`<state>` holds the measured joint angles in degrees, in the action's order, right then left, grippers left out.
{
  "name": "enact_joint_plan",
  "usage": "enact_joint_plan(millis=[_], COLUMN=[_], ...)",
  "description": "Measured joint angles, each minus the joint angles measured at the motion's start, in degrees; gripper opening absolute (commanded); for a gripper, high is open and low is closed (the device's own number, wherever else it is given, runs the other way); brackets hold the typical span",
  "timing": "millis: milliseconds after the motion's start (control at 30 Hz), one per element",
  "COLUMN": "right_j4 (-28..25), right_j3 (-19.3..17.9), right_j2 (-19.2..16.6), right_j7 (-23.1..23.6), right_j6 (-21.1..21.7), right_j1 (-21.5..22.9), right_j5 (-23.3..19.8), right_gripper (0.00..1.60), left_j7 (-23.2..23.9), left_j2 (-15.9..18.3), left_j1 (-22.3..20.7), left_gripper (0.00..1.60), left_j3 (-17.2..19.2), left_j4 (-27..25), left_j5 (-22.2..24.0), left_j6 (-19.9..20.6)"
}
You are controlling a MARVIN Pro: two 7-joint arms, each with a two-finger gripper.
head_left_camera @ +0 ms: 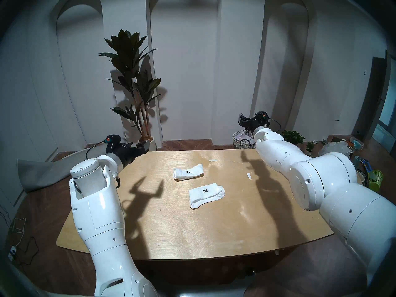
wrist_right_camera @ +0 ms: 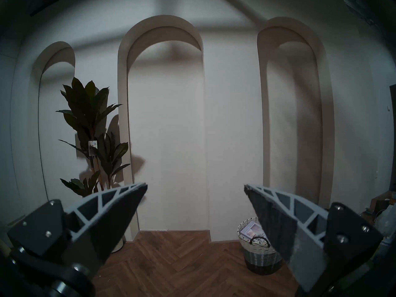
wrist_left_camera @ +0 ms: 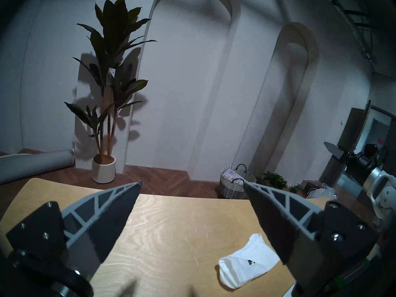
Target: Fold socks in half once and place them neatly on the table
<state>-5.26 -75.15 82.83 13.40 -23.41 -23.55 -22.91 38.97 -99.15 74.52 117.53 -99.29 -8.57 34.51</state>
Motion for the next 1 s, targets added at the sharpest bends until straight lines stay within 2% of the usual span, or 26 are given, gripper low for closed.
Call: enact_joint_plan(millis=[400,1000], right_j4=[-0.05,0.0], right_j3=[0.93,2.83], right_j2=[-0.93,-4.97], right_j7=[5.12,13.06], right_j6=[5.14,8.58], right_j1=[0.3,-0.37], right_j5=[0.31,1.8], right_gripper=[1.6,1.6], left_j7=[-3.69,-9.64], left_j2=[-1.37,-2.63], left_j1=[-1.56,-3.32], left_gripper=[1.6,1.6], left_j3=[-2.46,-5.04], left_j4=[7.59,15.67], left_j5=[1.45,1.41], left_j6=[-8.68,-21.19])
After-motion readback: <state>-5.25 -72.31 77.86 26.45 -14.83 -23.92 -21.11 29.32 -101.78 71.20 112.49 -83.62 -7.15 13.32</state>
